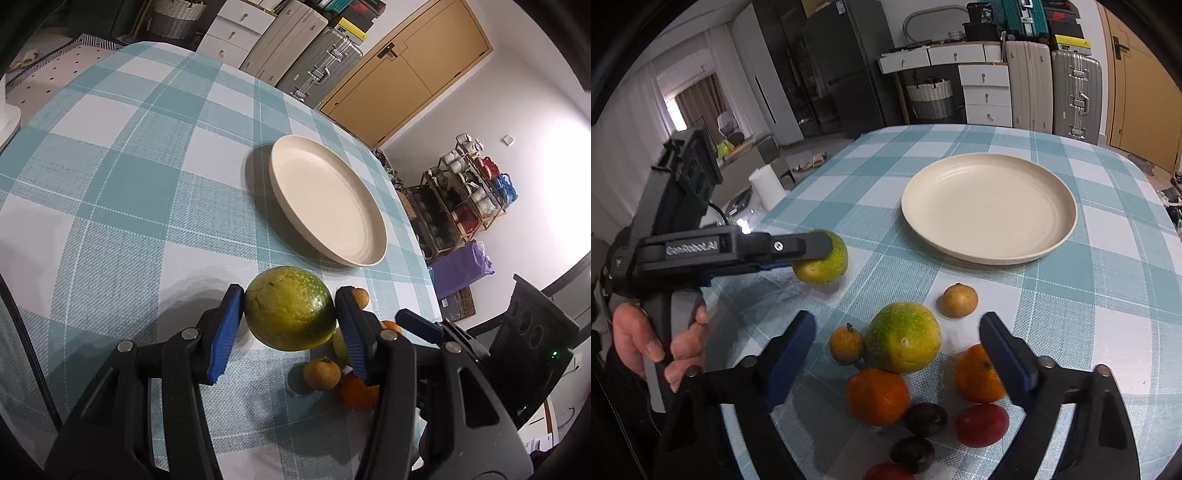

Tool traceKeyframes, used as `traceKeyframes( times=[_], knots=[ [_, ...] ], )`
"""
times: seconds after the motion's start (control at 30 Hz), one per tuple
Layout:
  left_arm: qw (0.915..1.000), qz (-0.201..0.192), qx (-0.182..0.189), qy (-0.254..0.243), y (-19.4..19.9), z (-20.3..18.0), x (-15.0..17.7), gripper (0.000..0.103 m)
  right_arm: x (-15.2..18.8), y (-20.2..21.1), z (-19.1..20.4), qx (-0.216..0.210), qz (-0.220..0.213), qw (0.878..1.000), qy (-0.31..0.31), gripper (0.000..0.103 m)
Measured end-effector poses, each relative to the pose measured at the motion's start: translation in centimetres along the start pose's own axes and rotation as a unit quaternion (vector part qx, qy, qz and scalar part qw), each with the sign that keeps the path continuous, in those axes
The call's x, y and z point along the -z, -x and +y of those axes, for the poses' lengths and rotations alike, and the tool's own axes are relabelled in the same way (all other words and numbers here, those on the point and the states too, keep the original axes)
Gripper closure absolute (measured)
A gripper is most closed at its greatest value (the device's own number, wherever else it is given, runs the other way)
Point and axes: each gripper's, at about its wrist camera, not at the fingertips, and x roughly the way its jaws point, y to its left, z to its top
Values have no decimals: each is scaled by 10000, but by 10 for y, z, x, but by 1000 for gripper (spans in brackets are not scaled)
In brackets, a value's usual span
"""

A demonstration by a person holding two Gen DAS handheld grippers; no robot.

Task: Organize fruits
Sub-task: 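Grasp the green orange with the right tool while the left tool holds the pomelo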

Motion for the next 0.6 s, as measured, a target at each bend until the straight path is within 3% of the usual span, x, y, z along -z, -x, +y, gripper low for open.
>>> traceKeyframes(
  times=[0.17, 0.27, 0.33, 0.4, 0.6],
  knots=[
    [10000, 31, 33, 20, 1, 4, 3, 54, -2, -6, 7, 262, 190, 9991, 265, 24],
    [10000, 34, 64, 36, 2, 5, 4, 54, -1, -11, 9, 325, 342, 9982, 367, 35],
    [10000, 28, 72, 32, 3, 7, 3, 54, 0, -16, 9, 338, 478, 9976, 369, 49],
    [10000, 8, 66, 32, 5, 7, 3, 54, 0, -20, 8, 370, 568, 9972, 329, 53],
    [10000, -30, 57, 31, 10, 7, 4, 54, 0, -19, 4, 313, 548, 9978, 223, 55]
  ],
)
